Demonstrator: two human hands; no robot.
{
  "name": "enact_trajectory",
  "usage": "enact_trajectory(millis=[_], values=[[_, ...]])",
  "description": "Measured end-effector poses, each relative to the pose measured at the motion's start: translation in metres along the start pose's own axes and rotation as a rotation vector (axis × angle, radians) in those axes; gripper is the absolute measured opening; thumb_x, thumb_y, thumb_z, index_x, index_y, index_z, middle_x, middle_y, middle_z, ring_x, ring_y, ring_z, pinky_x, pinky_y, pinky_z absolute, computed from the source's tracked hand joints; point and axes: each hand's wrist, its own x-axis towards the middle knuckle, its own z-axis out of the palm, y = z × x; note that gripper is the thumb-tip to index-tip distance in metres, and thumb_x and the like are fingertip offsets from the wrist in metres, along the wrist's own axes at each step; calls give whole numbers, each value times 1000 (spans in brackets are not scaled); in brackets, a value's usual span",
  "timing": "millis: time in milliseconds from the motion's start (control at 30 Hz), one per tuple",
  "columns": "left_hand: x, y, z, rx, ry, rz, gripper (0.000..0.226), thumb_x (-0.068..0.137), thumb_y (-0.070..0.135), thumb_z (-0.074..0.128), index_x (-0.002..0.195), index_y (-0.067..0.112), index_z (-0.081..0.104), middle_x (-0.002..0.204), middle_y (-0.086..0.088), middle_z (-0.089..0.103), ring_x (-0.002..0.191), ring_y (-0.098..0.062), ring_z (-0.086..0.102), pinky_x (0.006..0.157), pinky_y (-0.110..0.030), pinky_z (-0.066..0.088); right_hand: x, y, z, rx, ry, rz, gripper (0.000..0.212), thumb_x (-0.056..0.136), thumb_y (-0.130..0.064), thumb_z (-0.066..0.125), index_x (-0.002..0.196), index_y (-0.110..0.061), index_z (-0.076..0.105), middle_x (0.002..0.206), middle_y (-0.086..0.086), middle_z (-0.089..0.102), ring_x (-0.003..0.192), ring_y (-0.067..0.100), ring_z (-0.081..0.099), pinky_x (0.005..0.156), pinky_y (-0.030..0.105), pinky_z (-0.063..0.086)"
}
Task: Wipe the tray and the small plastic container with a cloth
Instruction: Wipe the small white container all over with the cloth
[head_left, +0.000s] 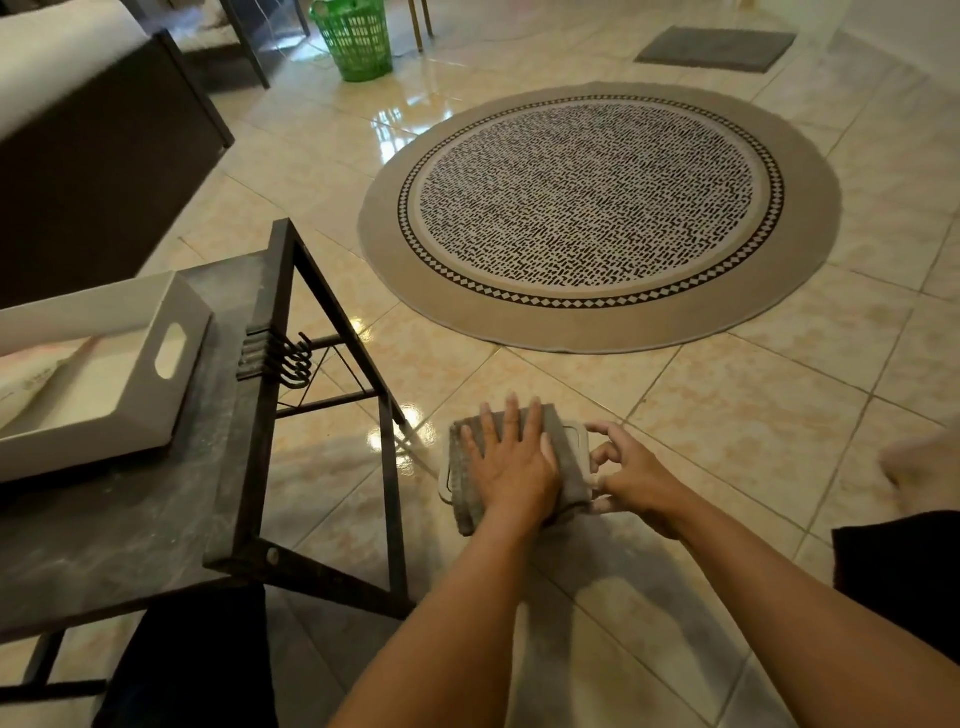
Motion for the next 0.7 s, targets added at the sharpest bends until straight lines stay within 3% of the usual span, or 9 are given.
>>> enact_trajectory(millis=[100, 200, 333, 500, 700], values=[[4, -11, -10, -35, 10, -125, 57, 104, 44, 11, 153, 34, -17, 162, 0, -25, 146, -30, -28, 117, -58, -15, -4, 8, 8, 59, 79, -15, 67, 86, 16, 54, 142, -20, 41, 96, 15, 54, 85, 28, 68, 71, 53, 63], [-6, -13, -15, -74, 106, -135, 59, 104, 46, 15, 154, 33, -15, 162, -1, -26, 147, -27, -26, 114, -50, -25, -9, 13, 11, 132, 104, 32, 74, 87, 11, 58, 146, -25, 33, 100, 16, 54, 86, 26, 67, 69, 44, 64], [-22, -19, -4, -66, 195, -120, 63, 102, 50, 22, 155, 37, -8, 163, 0, -24, 148, -27, -24, 101, -42, -40, -1, 5, -2, -300, 262, -55, 56, 94, -16, 62, 145, -24, 41, 104, 9, 61, 93, 25, 63, 79, 38, 54], [-27, -23, 13, -57, 131, 7, 63, 99, 55, 18, 155, 39, -8, 164, 2, -20, 146, -22, -30, 112, -49, -26, 29, -29, -4, -533, 126, -181, 38, 100, -16, 47, 137, -19, 56, 118, 3, 62, 103, 21, 60, 88, 36, 51], [-24, -26, 10, 14, 109, 49, 66, 93, 58, 4, 153, 38, -13, 164, 3, -21, 147, -22, -28, 117, -54, -18, 40, -33, -14, -663, -5, -112, 35, 98, -9, 49, 129, -19, 60, 101, 0, 62, 84, 16, 59, 70, 30, 50]])
